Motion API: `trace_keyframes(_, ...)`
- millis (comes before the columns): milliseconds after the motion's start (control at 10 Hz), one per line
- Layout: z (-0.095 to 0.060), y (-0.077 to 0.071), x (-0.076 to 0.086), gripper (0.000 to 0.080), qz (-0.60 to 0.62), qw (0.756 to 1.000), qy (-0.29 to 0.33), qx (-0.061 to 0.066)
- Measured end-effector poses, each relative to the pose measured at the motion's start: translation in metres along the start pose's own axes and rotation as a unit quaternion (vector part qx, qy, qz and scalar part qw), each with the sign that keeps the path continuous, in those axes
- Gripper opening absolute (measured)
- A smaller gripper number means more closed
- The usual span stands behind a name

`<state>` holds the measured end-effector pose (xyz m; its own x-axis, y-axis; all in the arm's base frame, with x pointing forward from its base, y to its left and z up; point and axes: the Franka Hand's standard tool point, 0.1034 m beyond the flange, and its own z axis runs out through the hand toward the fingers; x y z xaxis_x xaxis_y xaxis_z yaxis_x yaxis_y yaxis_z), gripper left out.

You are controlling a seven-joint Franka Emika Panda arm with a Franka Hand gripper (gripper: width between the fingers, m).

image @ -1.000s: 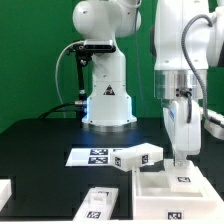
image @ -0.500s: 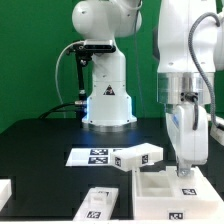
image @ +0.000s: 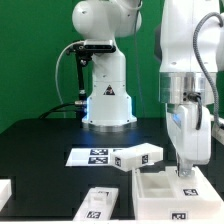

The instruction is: Assemble cabinet

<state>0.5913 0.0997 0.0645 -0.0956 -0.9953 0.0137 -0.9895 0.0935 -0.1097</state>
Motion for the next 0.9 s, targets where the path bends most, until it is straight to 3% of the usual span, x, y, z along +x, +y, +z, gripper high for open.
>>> trace_keyframes(100,0.0,0.0,0.0,0.024,0.0,1.0,0.0,0.0)
trace_keyframes(300,-0.001,0.0,0.0,0.0557,0.001,1.0,0.0,0.0)
trace_keyframes(400,-0.009,-0.004,0.003,0.0692,-0.005,1.0,-0.007,0.003)
trace_keyframes(500,-0.025,-0.011,0.011,0.0692,-0.014,1.0,-0.014,0.013)
trace_keyframes(600,-0.035,-0.011,0.023,0.0779,-0.02,0.999,-0.021,0.017)
trace_keyframes(900,-0.034,-0.009,0.027,0.0798,-0.014,1.0,-0.023,0.015)
